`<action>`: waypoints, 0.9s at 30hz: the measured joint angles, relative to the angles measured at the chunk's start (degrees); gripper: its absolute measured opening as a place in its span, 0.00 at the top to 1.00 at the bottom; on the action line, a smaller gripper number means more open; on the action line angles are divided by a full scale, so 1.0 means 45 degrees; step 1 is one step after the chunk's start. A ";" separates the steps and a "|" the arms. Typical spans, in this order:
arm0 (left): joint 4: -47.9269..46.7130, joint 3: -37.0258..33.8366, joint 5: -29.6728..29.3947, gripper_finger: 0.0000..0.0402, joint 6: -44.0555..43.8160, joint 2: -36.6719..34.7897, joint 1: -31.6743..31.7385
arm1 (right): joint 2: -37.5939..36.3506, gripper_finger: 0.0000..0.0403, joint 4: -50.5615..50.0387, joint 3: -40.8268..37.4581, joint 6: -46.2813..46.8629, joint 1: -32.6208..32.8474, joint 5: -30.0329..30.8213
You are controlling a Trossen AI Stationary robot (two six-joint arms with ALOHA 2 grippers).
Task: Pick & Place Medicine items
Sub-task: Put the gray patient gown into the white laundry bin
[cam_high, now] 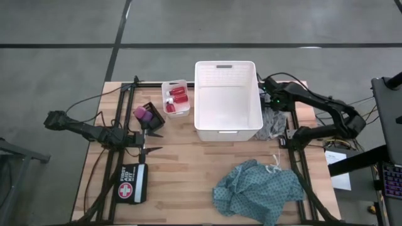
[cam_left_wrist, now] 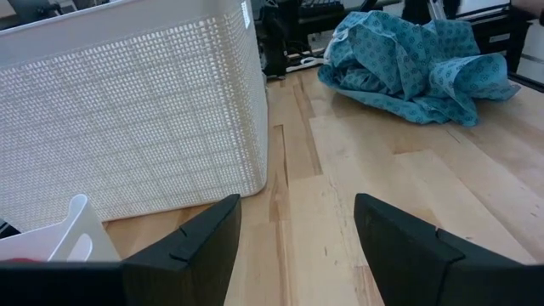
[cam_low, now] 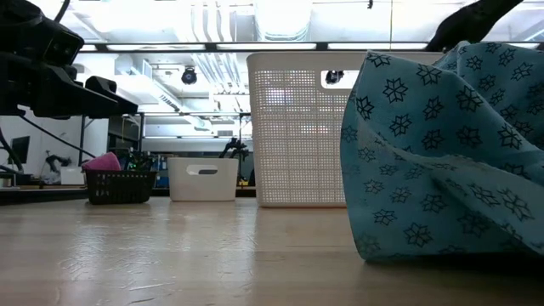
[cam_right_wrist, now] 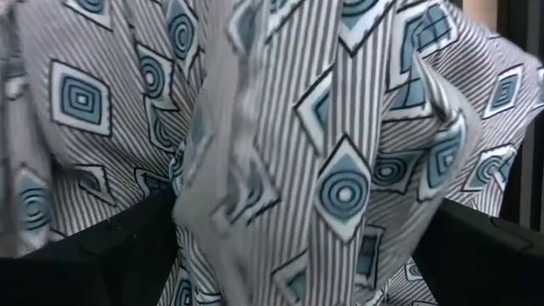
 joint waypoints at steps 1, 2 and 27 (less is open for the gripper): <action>0.0000 0.0000 0.0000 0.42 0.0000 0.0000 0.0000 | 0.0155 0.01 0.0001 -0.0010 0.0000 0.0000 0.0000; 0.0000 0.0000 0.0000 0.42 0.0000 0.0000 0.0000 | 0.0306 0.01 0.0005 -0.0032 0.0000 0.0000 0.0000; 0.0000 0.0000 0.0000 0.41 -0.0029 0.0000 -0.0005 | 0.3716 0.01 0.0578 -0.0254 0.0413 -0.0092 -0.0010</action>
